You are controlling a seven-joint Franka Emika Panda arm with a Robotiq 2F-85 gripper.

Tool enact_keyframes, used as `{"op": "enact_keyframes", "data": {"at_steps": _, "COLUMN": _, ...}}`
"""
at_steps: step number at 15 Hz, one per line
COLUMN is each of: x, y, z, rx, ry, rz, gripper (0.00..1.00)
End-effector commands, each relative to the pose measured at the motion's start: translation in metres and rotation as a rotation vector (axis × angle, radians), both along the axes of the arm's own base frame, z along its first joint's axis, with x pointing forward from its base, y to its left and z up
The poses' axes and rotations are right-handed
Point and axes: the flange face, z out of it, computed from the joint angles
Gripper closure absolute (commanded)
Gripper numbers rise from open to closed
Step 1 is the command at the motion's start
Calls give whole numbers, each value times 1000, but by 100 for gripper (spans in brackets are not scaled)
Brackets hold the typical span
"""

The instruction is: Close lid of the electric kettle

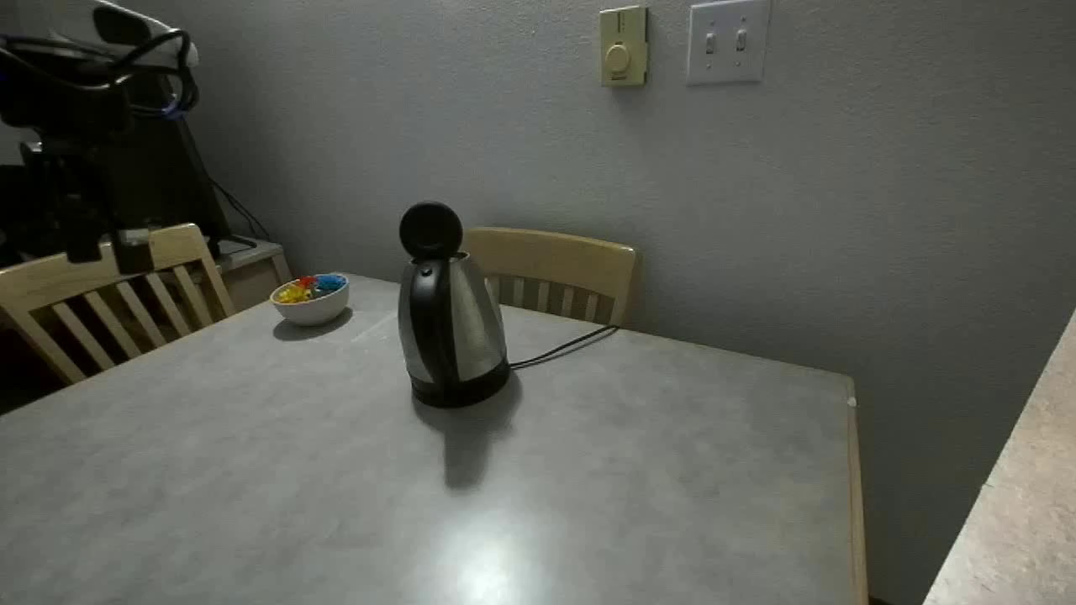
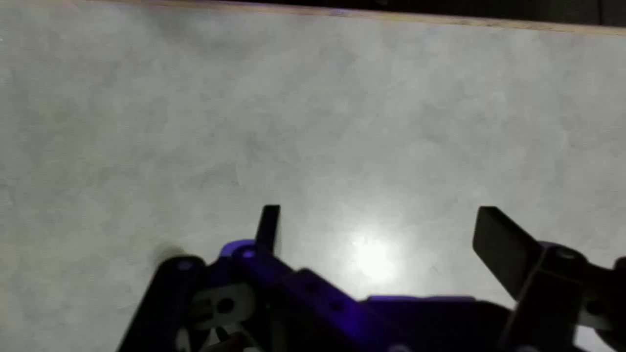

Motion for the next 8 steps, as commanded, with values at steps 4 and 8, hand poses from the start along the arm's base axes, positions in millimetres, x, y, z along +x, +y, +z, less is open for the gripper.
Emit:
{"op": "enact_keyframes", "data": {"at_steps": 4, "x": 0, "y": 0, "z": 0, "rx": 0, "ry": 1, "rz": 0, "gripper": 0}}
{"op": "enact_keyframes", "data": {"at_steps": 8, "x": 0, "y": -3, "z": -2, "rx": -1, "ry": -21, "rz": -6, "gripper": 0}}
